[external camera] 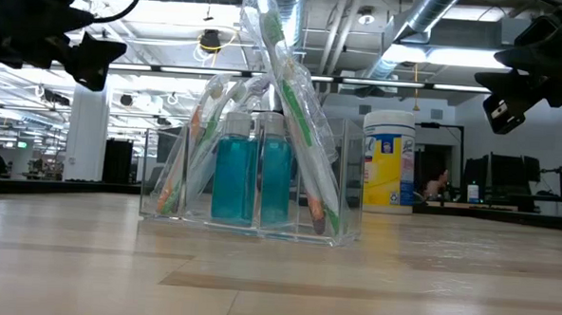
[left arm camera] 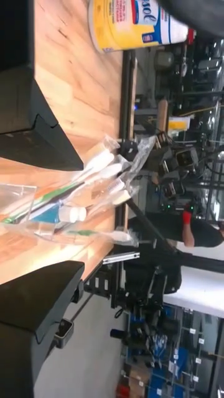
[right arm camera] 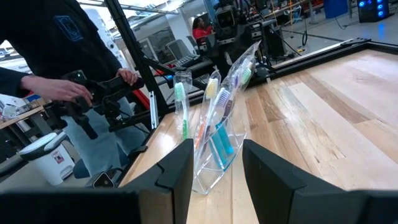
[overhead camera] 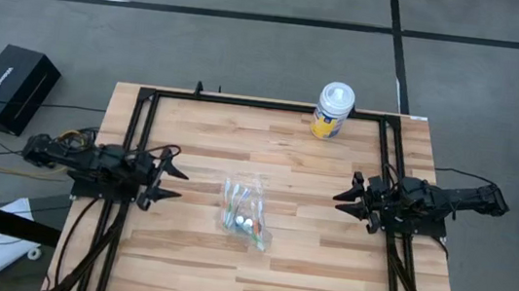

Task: Pick & Place toothbrushing station
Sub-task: Return To Home Position

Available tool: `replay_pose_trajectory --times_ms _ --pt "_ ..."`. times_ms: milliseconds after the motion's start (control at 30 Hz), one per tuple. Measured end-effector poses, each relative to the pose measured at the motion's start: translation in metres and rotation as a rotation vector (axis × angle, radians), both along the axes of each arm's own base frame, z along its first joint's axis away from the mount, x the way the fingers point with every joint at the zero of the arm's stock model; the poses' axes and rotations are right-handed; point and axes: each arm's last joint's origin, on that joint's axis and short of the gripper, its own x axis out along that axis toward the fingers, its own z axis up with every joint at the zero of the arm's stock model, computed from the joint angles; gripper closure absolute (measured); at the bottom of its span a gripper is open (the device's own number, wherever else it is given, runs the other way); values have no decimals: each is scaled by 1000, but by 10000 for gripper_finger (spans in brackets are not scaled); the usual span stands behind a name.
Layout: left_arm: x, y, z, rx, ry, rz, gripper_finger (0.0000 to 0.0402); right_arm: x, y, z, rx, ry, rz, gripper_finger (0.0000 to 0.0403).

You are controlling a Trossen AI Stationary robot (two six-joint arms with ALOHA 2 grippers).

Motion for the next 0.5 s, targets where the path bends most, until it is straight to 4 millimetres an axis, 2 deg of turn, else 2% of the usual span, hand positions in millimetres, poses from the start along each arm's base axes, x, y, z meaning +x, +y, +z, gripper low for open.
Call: replay_pose_trajectory --times_ms 500 --pt "-1 0 8 -15 -88 -1 160 0 0 0 0 0 0 274"
